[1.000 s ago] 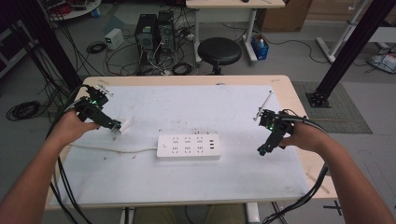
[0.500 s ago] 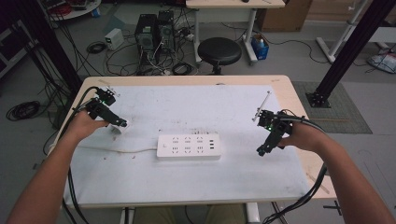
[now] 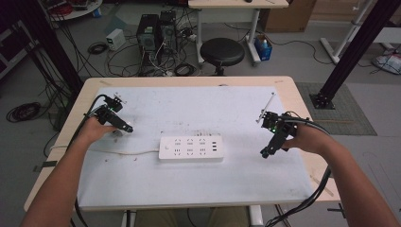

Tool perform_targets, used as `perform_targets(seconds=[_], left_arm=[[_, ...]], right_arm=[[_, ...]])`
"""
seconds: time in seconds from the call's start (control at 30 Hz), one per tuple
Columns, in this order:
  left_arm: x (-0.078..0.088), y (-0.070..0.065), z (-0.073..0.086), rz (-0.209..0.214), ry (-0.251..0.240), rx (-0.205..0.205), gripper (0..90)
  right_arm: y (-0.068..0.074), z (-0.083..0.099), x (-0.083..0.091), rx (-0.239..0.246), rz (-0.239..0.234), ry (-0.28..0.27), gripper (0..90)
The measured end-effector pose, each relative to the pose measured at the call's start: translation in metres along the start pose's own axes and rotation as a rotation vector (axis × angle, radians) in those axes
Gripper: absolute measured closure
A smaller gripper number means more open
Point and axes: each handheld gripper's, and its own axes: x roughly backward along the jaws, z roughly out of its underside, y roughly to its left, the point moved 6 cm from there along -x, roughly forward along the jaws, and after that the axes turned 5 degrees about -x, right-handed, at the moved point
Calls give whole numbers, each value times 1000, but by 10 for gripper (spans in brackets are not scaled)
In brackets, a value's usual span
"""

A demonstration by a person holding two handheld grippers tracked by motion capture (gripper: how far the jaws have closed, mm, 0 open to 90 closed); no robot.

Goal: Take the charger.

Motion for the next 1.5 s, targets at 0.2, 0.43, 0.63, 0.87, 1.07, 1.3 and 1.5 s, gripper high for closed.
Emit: perform_targets(seconds=[0.2, 0.43, 0.63, 0.87, 1.07, 1.3, 1.5], left_arm=[[-7, 5, 7, -9, 11, 20, 115], [-11, 6, 11, 0, 16, 18, 188], [-9, 4, 10, 11, 5, 0, 287], [-7, 4, 9, 10, -6, -14, 399], [-6, 3, 9, 5, -1, -26, 424], [2, -2, 8, -2, -18, -41, 424], [22, -11, 4, 0, -80, -56, 424]], right_arm=[[1, -1, -2, -7, -5, 4, 8], [1, -4, -4, 6, -7, 15, 7], [0, -3, -5, 13, -10, 18, 8], [0, -3, -7, 18, -13, 14, 8], [1, -3, -7, 10, -10, 20, 8], [2, -2, -8, 12, -10, 19, 8], [2, -3, -8, 13, -5, 15, 8]])
